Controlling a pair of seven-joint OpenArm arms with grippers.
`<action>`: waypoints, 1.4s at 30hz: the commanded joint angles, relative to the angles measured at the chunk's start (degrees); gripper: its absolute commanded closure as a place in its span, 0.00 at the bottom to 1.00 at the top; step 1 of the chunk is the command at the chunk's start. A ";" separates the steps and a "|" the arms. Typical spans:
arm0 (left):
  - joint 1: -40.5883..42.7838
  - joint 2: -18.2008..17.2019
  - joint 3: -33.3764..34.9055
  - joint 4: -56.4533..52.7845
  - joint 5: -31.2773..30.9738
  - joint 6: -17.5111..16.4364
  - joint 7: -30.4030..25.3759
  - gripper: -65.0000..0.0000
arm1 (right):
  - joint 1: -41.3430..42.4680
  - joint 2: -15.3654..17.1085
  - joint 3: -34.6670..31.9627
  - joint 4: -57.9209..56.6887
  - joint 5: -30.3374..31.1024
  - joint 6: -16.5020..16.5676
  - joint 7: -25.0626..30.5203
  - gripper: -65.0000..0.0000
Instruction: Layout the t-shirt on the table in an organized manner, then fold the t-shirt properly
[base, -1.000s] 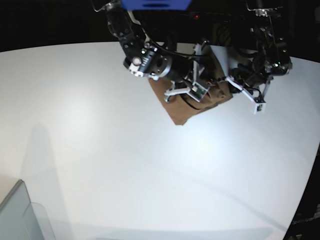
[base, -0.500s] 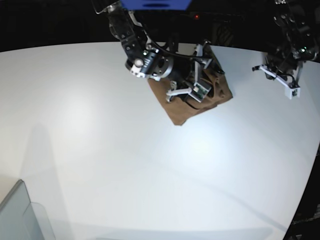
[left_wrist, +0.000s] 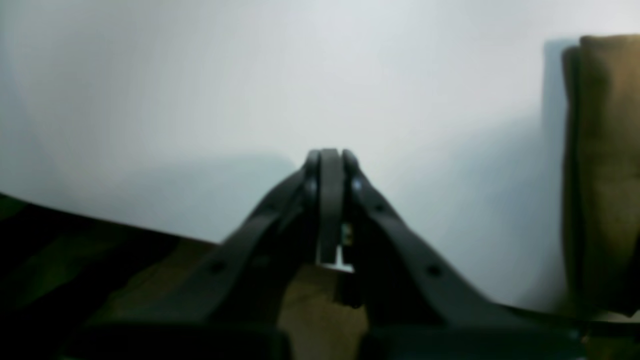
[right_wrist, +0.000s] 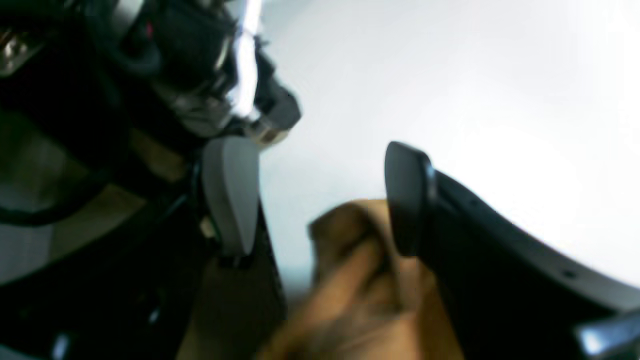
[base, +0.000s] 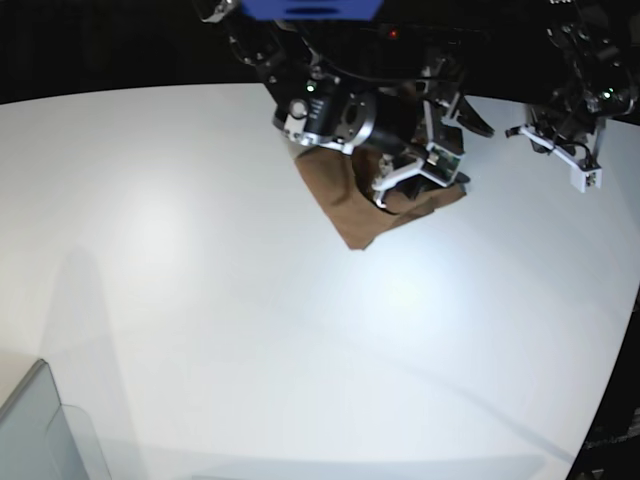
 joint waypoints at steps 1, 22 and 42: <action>-0.04 -0.86 -0.23 0.95 -0.35 -0.14 -0.55 1.00 | 0.43 -0.62 0.97 1.40 0.86 0.28 1.35 0.38; 0.93 -0.77 -0.23 3.32 -0.35 -0.14 -0.55 1.00 | -1.06 -0.01 5.81 0.87 0.68 0.19 1.17 0.38; 11.65 0.63 -5.41 17.56 -32.70 -0.14 5.60 0.51 | -1.41 4.82 16.89 10.01 1.03 0.28 0.91 0.38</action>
